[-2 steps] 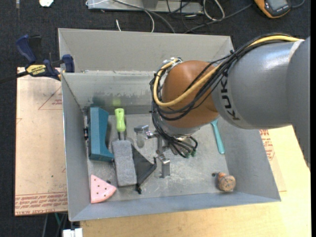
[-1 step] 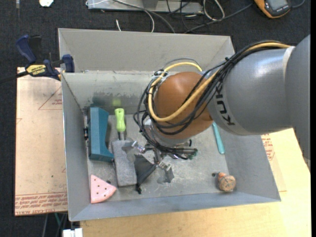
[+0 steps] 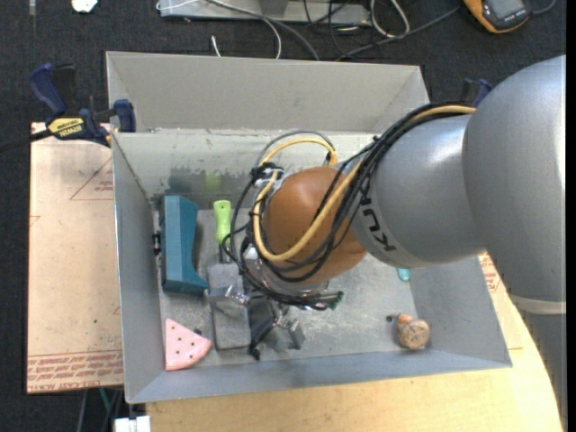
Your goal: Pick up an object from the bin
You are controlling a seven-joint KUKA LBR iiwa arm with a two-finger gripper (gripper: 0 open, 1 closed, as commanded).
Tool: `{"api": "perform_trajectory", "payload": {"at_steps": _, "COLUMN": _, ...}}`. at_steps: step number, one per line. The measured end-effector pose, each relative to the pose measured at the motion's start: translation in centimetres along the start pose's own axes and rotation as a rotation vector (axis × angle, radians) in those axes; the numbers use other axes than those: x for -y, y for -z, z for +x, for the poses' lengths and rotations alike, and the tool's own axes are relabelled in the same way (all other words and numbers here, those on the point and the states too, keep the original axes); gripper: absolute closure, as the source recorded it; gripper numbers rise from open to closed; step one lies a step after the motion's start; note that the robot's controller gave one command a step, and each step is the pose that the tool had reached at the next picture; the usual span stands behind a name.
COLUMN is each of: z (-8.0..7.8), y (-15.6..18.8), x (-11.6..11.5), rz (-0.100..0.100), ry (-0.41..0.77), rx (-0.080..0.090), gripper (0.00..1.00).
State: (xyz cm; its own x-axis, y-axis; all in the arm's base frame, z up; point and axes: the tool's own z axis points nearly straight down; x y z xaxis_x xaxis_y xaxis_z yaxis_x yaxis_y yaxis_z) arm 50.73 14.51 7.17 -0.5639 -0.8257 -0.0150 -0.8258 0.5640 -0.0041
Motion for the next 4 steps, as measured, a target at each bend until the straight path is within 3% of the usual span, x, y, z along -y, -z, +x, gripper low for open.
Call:
{"api": "perform_trajectory", "payload": {"at_steps": 1, "z": 0.4, "y": 0.2, "x": 0.6, "rz": 0.003, "ry": 0.11, "rx": 0.003, "gripper": 1.0}}
{"api": "perform_trajectory", "payload": {"at_steps": 3, "z": 0.4, "y": 0.5, "x": 0.7, "rz": 0.002, "ry": 0.116, "rx": 0.003, "gripper": 1.0}}
{"api": "perform_trajectory", "payload": {"at_steps": 4, "z": 0.5, "y": 3.8, "x": 0.5, "rz": -0.005, "ry": 0.115, "rx": -0.002, "gripper": 1.0}}
